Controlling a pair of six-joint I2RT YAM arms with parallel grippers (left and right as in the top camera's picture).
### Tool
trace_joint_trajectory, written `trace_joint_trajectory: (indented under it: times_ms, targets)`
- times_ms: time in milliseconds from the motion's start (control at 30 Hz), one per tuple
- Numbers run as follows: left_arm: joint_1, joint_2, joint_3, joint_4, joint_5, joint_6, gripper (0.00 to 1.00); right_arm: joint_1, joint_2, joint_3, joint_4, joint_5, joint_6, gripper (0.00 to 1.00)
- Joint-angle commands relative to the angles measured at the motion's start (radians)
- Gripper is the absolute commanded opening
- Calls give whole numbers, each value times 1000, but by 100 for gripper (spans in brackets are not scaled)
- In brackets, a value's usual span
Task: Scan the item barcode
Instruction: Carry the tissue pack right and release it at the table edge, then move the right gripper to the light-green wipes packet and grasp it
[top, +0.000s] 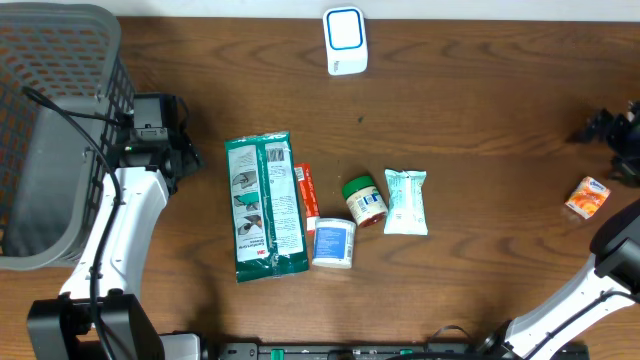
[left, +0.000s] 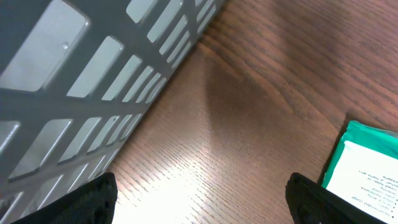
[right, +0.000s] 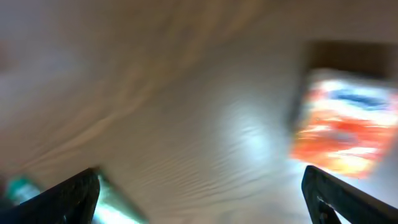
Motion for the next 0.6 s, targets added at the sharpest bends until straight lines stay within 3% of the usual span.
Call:
trace_joint_trajectory:
  times_ms: [0, 200, 567]
  targets:
    - [3, 7, -14, 0, -13, -6, 86, 12, -7, -3, -35, -333, -15, 95]
    - [3, 7, -14, 0, -13, -6, 86, 100, -7, -12, -138, -381, -238, 81]
    - [3, 7, -14, 0, -13, -6, 86, 408, -7, -77, -119, -264, -287, 75]
